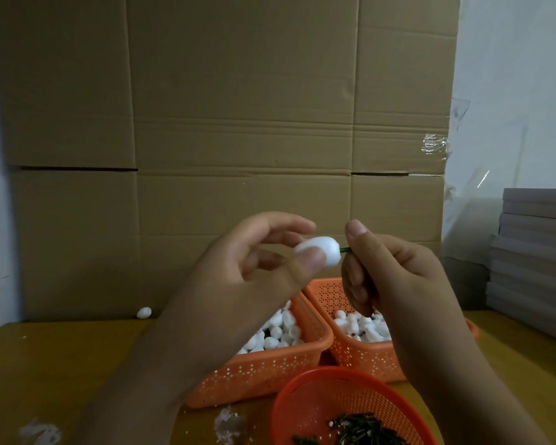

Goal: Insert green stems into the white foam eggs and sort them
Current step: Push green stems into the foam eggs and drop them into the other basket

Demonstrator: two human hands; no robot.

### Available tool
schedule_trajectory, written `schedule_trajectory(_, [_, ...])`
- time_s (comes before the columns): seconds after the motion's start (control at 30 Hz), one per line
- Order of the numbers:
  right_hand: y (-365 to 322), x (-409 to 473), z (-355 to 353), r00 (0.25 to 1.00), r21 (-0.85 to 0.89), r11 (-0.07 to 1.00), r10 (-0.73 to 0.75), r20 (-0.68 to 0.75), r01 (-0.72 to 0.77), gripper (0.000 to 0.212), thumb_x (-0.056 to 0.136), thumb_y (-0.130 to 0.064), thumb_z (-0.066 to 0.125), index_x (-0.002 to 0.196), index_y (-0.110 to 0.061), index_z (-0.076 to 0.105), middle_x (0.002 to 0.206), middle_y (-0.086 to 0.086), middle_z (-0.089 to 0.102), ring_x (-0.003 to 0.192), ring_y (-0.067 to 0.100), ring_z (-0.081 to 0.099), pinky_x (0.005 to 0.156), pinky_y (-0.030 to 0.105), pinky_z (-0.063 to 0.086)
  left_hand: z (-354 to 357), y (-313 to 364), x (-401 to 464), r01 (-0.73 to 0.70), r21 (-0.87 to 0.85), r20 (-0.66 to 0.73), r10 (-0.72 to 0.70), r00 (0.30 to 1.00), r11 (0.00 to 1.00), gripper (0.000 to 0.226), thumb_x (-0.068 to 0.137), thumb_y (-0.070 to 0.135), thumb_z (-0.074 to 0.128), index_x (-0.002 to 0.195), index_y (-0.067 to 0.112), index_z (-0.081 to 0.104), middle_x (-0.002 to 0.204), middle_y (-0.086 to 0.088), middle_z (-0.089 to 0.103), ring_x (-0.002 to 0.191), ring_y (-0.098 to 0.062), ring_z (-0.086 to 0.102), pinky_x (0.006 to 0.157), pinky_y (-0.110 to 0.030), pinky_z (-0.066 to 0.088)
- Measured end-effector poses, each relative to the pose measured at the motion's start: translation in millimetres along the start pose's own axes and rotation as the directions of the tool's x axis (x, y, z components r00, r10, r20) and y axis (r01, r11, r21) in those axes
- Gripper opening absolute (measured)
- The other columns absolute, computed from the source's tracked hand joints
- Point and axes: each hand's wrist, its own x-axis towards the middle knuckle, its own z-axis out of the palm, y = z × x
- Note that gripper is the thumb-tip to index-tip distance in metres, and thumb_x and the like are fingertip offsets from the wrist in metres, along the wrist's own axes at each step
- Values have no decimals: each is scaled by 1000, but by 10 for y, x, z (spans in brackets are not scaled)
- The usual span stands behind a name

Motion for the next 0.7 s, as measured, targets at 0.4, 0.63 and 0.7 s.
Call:
schedule_trajectory(0.4, [23, 13, -34, 990, 32, 996, -86, 114, 82, 15, 84, -25, 69, 98, -20, 67, 73, -3, 66, 62, 8, 62, 56, 18, 49, 37, 8, 21, -10, -56, -140, 2, 990, 998, 22, 82, 49, 59, 90, 34, 72, 80, 5, 73, 57, -7, 64, 56, -15, 50])
schedule_trajectory(0.63, [43, 13, -1, 992, -52, 994, -91, 92, 96, 22, 72, -36, 64, 87, -22, 69, 74, -3, 69, 63, 5, 63, 59, 18, 49, 67, -3, 25, -3, -80, -141, -9, 990, 997, 32, 82, 48, 50, 83, 25, 73, 65, 0, 67, 48, -9, 56, 52, -14, 46])
schedule_trajectory(0.7, [43, 11, 3, 990, -68, 991, -106, 93, 113, 20, 73, -36, 64, 88, -24, 69, 74, -2, 68, 64, 8, 63, 59, 20, 50, 68, -5, 24, 2, -77, -142, -13, 990, 997, 33, 82, 49, 50, 83, 25, 72, 63, 1, 65, 47, -8, 54, 51, -13, 45])
